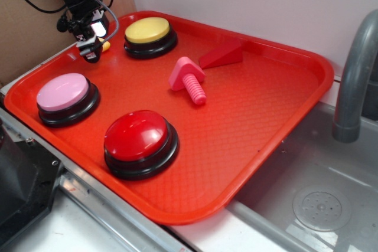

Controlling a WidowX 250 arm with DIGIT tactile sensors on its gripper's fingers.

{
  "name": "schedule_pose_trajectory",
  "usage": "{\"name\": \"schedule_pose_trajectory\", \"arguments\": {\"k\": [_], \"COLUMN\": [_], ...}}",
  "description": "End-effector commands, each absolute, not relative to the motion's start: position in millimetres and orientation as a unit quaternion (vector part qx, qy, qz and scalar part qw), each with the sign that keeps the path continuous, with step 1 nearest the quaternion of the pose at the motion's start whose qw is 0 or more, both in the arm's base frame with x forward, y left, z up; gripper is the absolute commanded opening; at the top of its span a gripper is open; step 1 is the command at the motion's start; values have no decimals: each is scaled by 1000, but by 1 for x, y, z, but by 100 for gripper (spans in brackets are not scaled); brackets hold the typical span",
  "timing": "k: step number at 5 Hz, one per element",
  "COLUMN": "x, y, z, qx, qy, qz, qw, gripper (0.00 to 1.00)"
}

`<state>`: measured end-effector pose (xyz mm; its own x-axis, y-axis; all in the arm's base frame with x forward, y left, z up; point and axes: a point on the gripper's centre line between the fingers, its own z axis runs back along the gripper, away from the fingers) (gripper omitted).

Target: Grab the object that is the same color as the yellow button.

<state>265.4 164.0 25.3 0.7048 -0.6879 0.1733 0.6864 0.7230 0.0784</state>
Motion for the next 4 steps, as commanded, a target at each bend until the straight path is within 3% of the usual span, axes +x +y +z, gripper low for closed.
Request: {"name": "schedule_pose_trajectory", "arguments": {"k": [1, 4], "x": [272, 274], "y": [158, 161], "z": [30, 22], "qx": [25, 6], "qy": [-104, -84], "qz": [-392, -384], "qw": [914, 920], "gripper": [0, 0]}}
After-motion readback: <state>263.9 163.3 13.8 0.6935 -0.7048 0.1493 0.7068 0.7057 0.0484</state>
